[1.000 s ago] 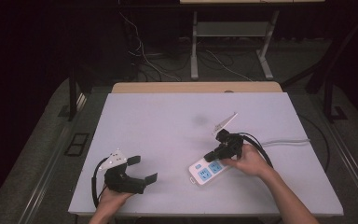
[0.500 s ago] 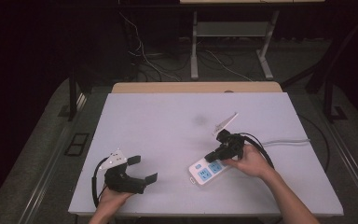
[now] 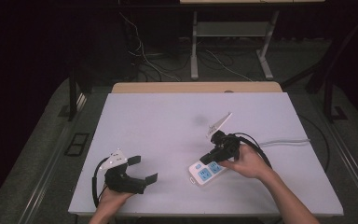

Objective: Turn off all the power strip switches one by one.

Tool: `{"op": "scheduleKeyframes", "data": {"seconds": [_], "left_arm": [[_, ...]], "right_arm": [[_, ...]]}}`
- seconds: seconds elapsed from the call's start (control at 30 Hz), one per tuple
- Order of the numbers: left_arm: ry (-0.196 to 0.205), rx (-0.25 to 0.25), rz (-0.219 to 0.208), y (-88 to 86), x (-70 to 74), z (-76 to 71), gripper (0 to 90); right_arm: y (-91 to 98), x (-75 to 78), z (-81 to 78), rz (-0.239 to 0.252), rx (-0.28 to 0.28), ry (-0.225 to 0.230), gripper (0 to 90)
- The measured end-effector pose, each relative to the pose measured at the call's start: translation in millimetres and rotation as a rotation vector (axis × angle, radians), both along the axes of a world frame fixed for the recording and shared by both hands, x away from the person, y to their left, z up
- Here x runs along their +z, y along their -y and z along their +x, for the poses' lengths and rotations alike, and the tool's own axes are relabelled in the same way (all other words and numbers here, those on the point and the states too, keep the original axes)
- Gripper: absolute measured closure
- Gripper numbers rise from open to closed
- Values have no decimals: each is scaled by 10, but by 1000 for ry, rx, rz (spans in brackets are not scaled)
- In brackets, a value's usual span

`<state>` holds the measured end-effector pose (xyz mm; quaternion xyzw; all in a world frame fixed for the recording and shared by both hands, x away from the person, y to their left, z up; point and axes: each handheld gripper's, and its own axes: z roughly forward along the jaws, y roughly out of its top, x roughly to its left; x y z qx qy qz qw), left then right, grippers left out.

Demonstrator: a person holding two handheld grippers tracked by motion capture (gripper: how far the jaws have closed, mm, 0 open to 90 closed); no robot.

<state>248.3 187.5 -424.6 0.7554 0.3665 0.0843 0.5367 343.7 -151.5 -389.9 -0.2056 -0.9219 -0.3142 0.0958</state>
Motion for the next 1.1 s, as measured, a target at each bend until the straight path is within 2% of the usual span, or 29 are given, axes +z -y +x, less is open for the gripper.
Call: {"op": "scheduleKeyframes", "data": {"seconds": [0.37, 0.57, 0.73, 0.93, 1.1], "left_arm": [[2, 1, -1, -5, 3, -1, 0], [2, -1, -2, -5, 4, -3, 0], [2, 0, -1, -9, 4, -1, 0], [2, -1, 0, -5, 3, -2, 0], [4, -2, 1, 0, 5, -6, 0]], "right_arm": [[-177, -61, -17, -22, 41, -4, 898], [-245, -117, -6, -39, 43, -12, 898], [-274, -171, 8, -77, 44, 3, 898], [-281, -172, 2, -76, 56, 19, 899], [-276, -180, 15, -68, 56, 15, 900]]}}
